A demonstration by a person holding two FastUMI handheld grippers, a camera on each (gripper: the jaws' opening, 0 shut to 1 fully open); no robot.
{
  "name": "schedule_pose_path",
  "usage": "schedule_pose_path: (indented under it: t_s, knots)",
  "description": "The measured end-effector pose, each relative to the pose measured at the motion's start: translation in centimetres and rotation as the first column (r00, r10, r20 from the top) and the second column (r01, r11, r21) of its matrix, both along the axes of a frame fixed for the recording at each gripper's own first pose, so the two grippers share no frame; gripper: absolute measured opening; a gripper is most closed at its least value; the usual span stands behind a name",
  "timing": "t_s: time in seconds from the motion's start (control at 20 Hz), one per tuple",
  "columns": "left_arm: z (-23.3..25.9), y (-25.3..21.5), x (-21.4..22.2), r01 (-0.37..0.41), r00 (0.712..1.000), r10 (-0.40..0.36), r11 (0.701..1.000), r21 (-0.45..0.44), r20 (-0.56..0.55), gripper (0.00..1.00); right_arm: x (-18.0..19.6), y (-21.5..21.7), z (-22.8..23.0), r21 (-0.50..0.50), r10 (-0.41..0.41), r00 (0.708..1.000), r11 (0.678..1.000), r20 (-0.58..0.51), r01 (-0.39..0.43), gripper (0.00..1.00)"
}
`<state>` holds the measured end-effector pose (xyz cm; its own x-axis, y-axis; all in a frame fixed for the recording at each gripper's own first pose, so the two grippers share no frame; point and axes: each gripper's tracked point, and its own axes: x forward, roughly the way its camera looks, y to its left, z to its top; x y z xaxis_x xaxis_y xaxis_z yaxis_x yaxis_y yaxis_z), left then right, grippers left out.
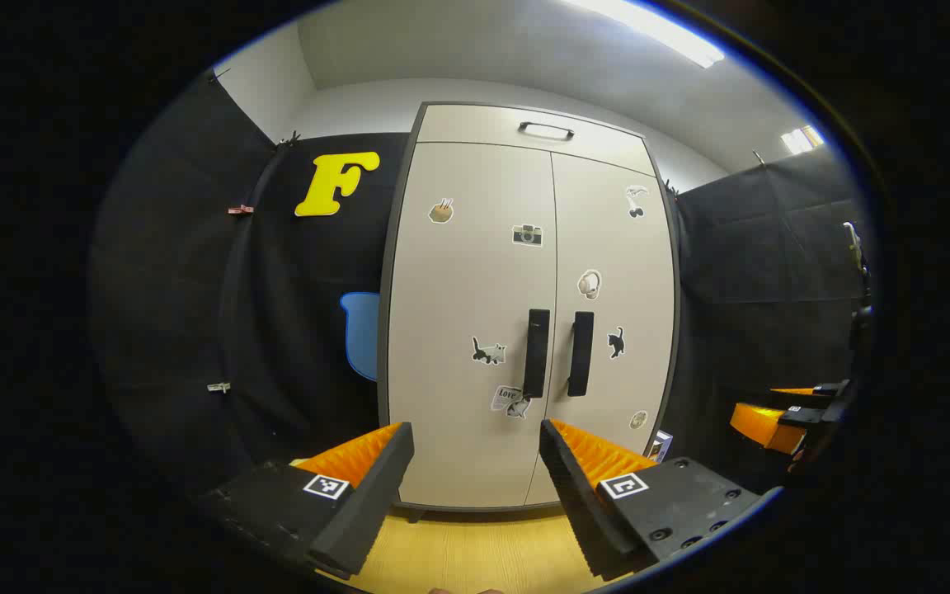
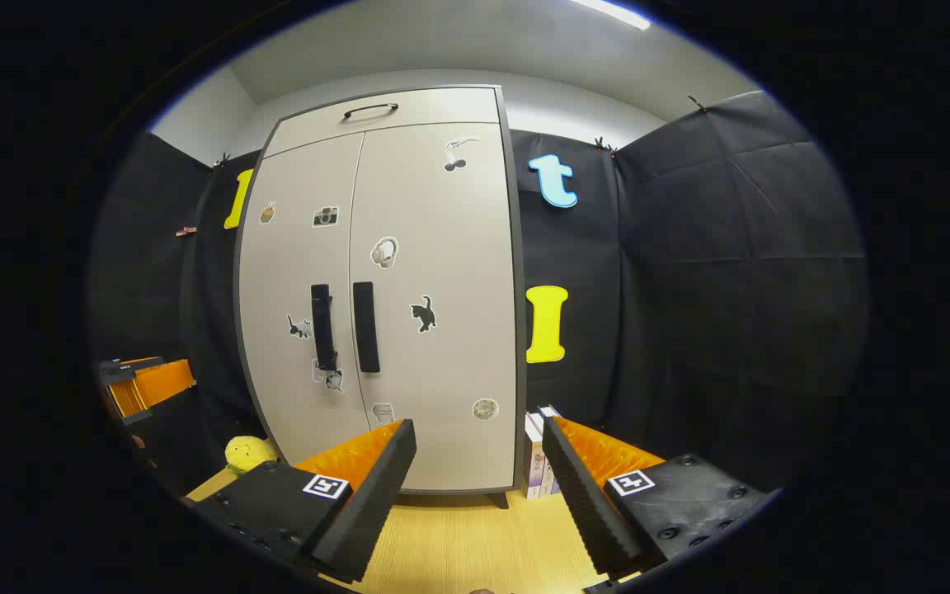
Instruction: Open the right door of the double-door shoe cabinet with the right hand, and open the left door with the left hand.
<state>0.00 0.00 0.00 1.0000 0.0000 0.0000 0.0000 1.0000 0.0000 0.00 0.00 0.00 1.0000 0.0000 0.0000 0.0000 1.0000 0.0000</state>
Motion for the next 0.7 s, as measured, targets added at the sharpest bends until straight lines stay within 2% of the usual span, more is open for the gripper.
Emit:
schedule_pose_path:
  t_s: [0.7]
  knots:
    - [-0.63, 0.31, -0.30, -0.007, 1.000, 0.007, 1.000, 0.019, -0.011, 0.95, -0.09, 0.43, 0.13, -0.001, 0.023, 1.000, 1.000, -0.007, -0.023, 0.98]
